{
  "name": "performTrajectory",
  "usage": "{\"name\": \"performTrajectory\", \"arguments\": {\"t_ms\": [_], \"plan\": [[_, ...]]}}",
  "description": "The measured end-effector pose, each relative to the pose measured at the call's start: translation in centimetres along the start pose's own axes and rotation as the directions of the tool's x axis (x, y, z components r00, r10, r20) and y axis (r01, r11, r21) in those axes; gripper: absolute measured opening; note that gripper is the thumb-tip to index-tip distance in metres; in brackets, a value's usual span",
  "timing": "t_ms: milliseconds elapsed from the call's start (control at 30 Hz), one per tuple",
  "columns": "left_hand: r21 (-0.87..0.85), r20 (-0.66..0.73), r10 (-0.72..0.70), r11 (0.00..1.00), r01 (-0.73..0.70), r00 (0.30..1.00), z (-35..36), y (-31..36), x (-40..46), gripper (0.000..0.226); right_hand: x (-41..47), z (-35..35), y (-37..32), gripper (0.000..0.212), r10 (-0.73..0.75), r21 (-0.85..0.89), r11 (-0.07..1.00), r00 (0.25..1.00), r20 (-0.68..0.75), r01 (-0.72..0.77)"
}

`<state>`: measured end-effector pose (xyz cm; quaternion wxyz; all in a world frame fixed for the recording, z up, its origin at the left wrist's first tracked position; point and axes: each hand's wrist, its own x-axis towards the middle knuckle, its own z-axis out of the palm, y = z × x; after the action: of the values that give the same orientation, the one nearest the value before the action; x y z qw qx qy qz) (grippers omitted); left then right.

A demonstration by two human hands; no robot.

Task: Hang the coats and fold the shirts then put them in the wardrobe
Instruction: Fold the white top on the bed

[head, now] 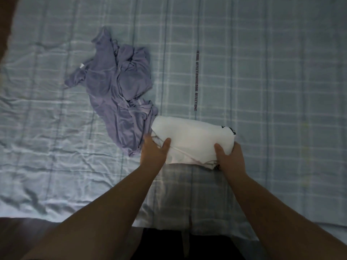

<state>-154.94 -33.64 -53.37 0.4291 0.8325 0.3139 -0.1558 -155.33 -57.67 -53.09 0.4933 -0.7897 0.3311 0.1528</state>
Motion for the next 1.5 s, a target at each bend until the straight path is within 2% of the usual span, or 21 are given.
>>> {"name": "performTrajectory", "arguments": {"t_ms": [67, 133, 200, 233, 267, 333, 400, 500, 600, 700, 800, 867, 933, 1067, 1167, 1300, 1367, 1500], "plan": [[-0.069, 0.072, -0.146, 0.986, 0.151, 0.987, -0.1, 0.1, 0.6, 0.065, 0.6, -0.1, -0.4, 0.058, 0.124, -0.018, 0.992, 0.992, 0.025, -0.123], [-0.185, 0.153, -0.220, 0.951, 0.247, 0.963, -0.3, 0.3, 1.6, 0.066, 1.7, -0.3, -0.7, 0.067, 0.228, 0.022, 0.973, 0.969, 0.095, -0.231], [-0.344, 0.271, -0.244, 0.879, 0.331, 0.931, -0.7, 1.2, 2.1, 0.040, 2.9, -0.7, -0.2, 0.086, 0.315, 0.112, 0.936, 0.935, 0.166, -0.335], [-0.368, 0.322, -0.265, 0.849, 0.379, 0.909, -1.0, 1.9, 2.1, 0.026, 3.4, -0.9, 0.1, 0.086, 0.335, 0.174, 0.912, 0.919, 0.210, -0.372], [-0.367, 0.357, -0.288, 0.831, 0.417, 0.889, -1.4, 2.9, 1.8, 0.023, 3.4, -1.2, -0.1, 0.075, 0.337, 0.238, 0.886, 0.905, 0.258, -0.398], [-0.368, 0.376, -0.288, 0.826, 0.427, 0.881, -2.1, 3.9, 1.3, 0.030, 2.4, -1.8, -1.5, 0.040, 0.321, 0.321, 0.844, 0.885, 0.339, -0.429], [-0.377, 0.366, -0.269, 0.832, 0.406, 0.891, -2.9, 4.7, 0.3, 0.023, 1.4, -2.3, -2.7, 0.026, 0.270, 0.362, 0.834, 0.881, 0.389, -0.416], [-0.376, 0.289, -0.210, 0.872, 0.313, 0.934, -5.4, 5.7, -1.9, 0.018, -0.6, -3.6, -5.9, 0.033, 0.193, 0.393, 0.850, 0.902, 0.387, -0.350], [-0.554, 0.245, -0.104, 0.801, 0.227, 0.964, -9.0, 7.5, -5.3, 0.033, -2.9, -6.2, -11.3, 0.031, 0.081, 0.382, 0.882, 0.889, 0.450, -0.274], [-0.698, 0.167, 0.072, 0.713, 0.067, 0.983, -13.5, 9.7, -8.7, 0.047, -5.7, -9.4, -18.1, 0.029, -0.059, 0.363, 0.912, 0.815, 0.577, -0.191], [-0.747, 0.036, 0.188, 0.657, -0.098, 0.982, -18.8, 12.7, -12.1, 0.062, -8.9, -11.8, -24.9, 0.026, -0.213, 0.364, 0.929, 0.706, 0.676, -0.067], [-0.735, -0.078, 0.248, 0.640, -0.223, 0.966, -22.8, 14.6, -14.6, 0.062, -11.3, -12.4, -28.8, 0.039, -0.290, 0.379, 0.925, 0.624, 0.726, -0.010], [-0.708, -0.178, 0.274, 0.631, -0.316, 0.945, -26.9, 15.6, -17.3, 0.053, -13.9, -12.0, -32.1, 0.052, -0.331, 0.397, 0.918, 0.564, 0.757, 0.006], [-0.608, -0.394, 0.243, 0.654, -0.450, 0.886, -35.2, 14.9, -22.7, 0.041, -20.1, -9.0, -36.9, 0.055, -0.409, 0.420, 0.905, 0.413, 0.814, 0.068], [-0.607, -0.515, 0.202, 0.601, -0.521, 0.833, -40.4, 11.5, -27.1, 0.036, -26.3, -5.1, -38.8, 0.050, -0.454, 0.447, 0.889, 0.296, 0.840, 0.096], [-0.637, -0.644, 0.093, 0.485, -0.599, 0.759, -47.1, 3.2, -32.9, 0.045, -36.8, 1.9, -40.0, 0.047, -0.458, 0.445, 0.889, 0.152, 0.876, 0.108], [-0.625, -0.690, 0.031, 0.479, -0.617, 0.723, -50.9, -2.0, -36.1, 0.049, -42.5, 6.6, -39.7, 0.045, -0.453, 0.441, 0.888, 0.088, 0.887, 0.128], [-0.583, -0.766, -0.108, 0.532, -0.614, 0.634, -58.9, -12.6, -42.7, 0.036, -54.4, 16.8, -38.3, 0.041, -0.427, 0.423, 0.889, -0.015, 0.904, 0.174]]}}
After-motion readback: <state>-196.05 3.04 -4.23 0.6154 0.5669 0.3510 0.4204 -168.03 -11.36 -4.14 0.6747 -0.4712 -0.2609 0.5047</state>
